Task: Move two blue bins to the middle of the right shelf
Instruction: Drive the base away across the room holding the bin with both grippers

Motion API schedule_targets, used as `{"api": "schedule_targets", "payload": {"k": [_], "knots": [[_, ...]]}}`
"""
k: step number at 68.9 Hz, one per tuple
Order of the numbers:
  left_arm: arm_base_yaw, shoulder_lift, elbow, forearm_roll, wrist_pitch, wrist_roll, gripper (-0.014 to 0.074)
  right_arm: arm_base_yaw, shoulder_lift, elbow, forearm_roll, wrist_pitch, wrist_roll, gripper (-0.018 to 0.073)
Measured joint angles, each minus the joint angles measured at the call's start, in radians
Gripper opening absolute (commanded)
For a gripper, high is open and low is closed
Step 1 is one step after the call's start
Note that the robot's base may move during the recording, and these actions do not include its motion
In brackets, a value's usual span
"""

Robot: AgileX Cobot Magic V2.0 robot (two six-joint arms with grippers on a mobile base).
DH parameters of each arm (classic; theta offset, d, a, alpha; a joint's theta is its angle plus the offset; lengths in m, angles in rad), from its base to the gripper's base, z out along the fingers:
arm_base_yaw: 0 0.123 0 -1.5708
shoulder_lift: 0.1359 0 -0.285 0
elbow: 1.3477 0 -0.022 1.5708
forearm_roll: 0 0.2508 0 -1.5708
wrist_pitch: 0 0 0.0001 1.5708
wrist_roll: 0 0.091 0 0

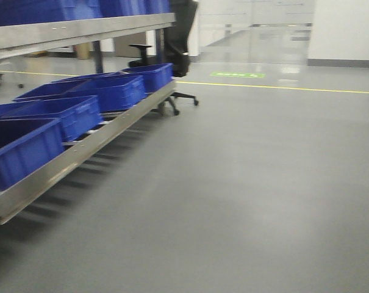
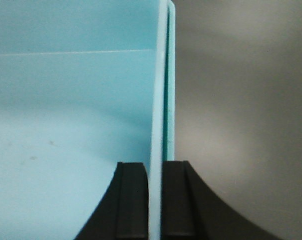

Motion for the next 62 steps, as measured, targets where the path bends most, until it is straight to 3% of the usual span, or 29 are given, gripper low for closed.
{"api": "schedule_targets", "payload": {"k": [62], "knots": [[0.000, 0.000, 0.000, 0.002, 0.000, 0.000, -0.0111, 0.000, 0.000, 0.000, 0.000, 0.001, 0.000, -0.0163]]}}
